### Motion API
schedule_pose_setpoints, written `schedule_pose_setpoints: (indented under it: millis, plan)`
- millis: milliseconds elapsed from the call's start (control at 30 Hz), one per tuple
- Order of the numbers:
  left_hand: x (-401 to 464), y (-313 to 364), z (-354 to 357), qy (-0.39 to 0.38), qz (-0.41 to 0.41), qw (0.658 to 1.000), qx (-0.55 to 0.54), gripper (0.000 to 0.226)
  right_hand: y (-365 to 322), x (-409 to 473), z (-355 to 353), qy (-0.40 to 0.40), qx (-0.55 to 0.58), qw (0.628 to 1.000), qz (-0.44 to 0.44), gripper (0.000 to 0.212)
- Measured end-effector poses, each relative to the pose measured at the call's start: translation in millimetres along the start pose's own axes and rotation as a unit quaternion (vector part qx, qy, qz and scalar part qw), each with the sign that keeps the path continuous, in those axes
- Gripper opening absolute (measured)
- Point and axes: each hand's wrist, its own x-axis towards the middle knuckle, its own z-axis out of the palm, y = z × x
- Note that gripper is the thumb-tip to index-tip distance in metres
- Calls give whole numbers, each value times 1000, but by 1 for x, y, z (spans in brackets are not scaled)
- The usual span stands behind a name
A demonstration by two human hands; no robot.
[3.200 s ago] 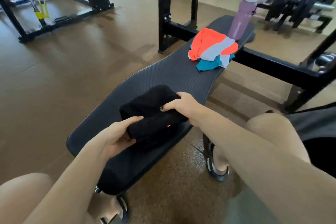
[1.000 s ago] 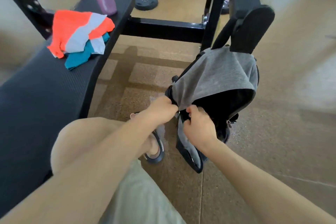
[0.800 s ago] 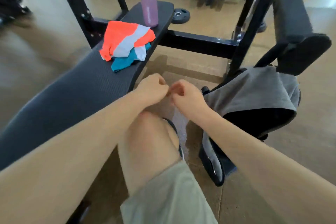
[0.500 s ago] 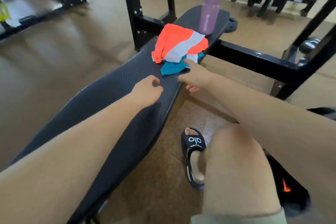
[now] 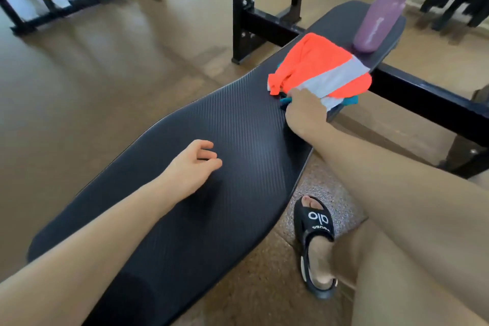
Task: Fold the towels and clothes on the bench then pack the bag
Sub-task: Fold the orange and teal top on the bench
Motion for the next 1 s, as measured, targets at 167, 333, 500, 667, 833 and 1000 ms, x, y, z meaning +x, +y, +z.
schedule_pose_setpoints:
  millis: [167, 333, 500, 667, 833, 1000]
  plan:
    - [-25, -32, -30, -8, -31, 999, -18, 57, -67, -63, 0, -102, 77, 989, -69, 29]
    - [-47, -49, -48, -56, -88, 986, -132, 70, -125, -155, 7, -225, 149, 945, -186, 24]
    - [-62, -60, -59, -10, -86, 991, -106, 55, -152, -231, -2, -296, 197, 894, -273, 11]
    - [-66, -66, -71, 65, -74, 993, -57, 35, -155, -237, -19, -183, 205, 917, -291, 25]
    - [-77, -77, -69, 33, -107, 993, -37, 39, -119, -184, -17, -59, -61, 950, -300, 71]
    - [-78, -77, -66, 53, -71, 995, -47, 39, -117, -177, -3, -73, -9, 943, -326, 35]
